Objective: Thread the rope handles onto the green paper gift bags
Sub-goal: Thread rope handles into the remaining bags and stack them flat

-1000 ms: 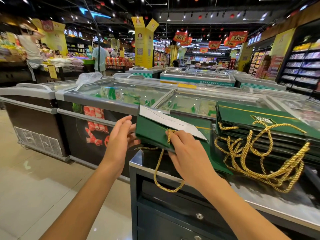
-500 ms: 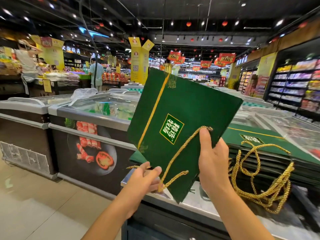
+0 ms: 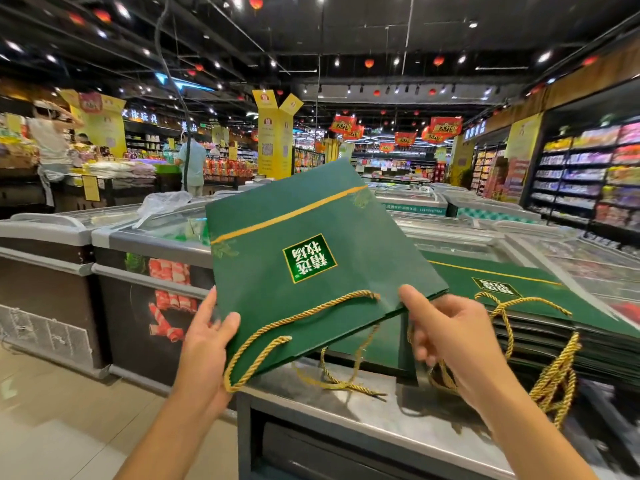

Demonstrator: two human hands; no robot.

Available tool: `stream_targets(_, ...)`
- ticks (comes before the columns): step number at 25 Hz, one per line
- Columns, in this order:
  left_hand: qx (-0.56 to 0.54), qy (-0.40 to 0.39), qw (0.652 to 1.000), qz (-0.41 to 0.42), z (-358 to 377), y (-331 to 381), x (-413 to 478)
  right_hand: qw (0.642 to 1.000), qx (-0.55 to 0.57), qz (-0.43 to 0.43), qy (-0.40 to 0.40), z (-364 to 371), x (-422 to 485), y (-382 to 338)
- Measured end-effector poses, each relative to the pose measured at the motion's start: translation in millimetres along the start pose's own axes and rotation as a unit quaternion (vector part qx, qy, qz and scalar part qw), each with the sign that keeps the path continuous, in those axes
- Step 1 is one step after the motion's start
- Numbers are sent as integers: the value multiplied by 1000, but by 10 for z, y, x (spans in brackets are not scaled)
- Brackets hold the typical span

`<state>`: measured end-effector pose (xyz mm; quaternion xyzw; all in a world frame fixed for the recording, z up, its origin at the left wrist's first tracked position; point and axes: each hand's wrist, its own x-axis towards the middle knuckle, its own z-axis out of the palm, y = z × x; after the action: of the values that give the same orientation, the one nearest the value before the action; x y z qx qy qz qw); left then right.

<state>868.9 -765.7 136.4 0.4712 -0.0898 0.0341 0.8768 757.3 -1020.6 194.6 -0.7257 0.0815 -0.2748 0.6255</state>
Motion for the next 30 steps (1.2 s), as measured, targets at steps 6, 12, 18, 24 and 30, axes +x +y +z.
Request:
stream_targets(6, 16, -29, 999, 4, 183, 152, 139, 996, -47, -74, -16, -215, 184, -103)
stream_targets(12, 106, -122, 987, 16, 757, 178, 397, 970, -196, -137, 38, -622, 412, -293)
stream_targets(18, 197, -259, 944, -43, 1649, 83, 570, 931, -327, -125, 102, -1375, 564, -386)
stream_targets(24, 213, -325, 914, -114, 2362, -320, 483, 893, -430, -46, 126, -2067, 531, -226)
stream_targets(30, 231, -340, 895, -175, 2475, -755, 503, 880, -463, 15, 104, -2328, 523, 83)
